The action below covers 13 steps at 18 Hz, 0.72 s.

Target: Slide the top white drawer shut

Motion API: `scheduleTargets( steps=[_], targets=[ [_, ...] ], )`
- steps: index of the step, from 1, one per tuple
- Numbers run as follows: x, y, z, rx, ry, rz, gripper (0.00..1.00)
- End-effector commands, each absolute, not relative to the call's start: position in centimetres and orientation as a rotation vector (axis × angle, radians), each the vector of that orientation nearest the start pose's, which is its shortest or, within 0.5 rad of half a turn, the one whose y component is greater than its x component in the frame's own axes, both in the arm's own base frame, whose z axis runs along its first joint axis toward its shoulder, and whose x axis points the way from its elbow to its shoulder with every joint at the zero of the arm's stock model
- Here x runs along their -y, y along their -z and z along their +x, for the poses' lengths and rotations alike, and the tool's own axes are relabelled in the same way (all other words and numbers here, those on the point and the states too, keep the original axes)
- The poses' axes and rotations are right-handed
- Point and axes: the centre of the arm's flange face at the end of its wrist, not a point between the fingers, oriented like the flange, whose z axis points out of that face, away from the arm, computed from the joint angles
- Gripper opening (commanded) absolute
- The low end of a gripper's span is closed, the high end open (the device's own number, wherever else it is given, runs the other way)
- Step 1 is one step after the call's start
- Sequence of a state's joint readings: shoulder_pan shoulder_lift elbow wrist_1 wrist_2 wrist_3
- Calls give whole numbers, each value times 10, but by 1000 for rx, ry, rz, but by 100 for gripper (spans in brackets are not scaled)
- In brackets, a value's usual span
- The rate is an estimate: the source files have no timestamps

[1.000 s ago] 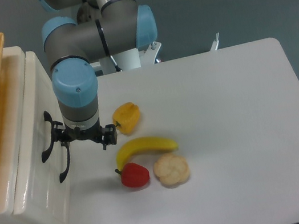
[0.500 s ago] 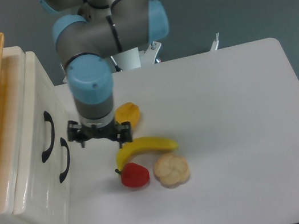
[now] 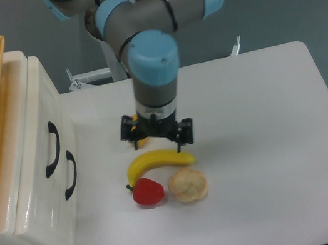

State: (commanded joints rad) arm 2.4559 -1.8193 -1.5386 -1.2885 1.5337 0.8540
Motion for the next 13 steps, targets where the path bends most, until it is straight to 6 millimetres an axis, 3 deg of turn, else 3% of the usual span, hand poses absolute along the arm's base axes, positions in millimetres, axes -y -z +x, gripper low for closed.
scheduleTargets(
  steps=[4, 6, 10, 13],
  targets=[
    [-451, -395, -403, 54, -93, -3137, 100],
    [-432, -408, -410, 52, -102, -3144, 100],
    [-397, -420, -422, -204, -100, -3167, 100],
    [-362, -433, -432, -239, -97, -3166, 100]
  ],
)
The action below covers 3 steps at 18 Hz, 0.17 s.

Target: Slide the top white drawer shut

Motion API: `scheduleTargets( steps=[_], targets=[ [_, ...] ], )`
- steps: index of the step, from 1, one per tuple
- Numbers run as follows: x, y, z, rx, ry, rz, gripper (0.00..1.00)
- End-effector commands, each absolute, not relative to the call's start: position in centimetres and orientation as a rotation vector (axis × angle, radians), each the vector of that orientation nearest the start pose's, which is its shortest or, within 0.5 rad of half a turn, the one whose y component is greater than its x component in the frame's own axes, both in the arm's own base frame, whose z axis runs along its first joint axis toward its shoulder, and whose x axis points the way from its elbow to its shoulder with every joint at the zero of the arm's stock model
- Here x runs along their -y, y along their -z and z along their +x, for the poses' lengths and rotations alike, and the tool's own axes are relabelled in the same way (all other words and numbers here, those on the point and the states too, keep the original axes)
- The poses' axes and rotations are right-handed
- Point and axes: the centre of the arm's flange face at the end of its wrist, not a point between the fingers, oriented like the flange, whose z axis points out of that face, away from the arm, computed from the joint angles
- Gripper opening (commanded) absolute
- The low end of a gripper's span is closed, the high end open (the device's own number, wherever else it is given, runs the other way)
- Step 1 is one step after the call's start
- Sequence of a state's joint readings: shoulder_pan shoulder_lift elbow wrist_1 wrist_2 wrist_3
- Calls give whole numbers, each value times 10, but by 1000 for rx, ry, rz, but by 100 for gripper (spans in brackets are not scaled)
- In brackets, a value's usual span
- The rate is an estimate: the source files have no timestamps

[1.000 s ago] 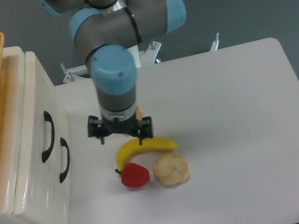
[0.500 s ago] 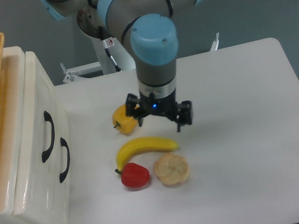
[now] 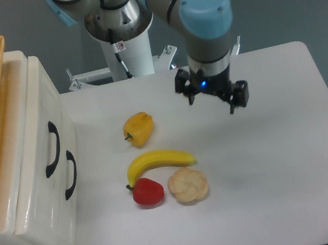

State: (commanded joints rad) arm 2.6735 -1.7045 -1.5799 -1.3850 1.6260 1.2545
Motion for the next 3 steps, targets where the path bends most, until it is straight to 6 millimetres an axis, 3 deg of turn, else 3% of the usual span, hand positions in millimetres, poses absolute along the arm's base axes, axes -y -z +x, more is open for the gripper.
scheduleTargets(
  steps=[3],
  targets=[
    [-340, -438, -434, -261, -81, -3163, 100]
  ],
)
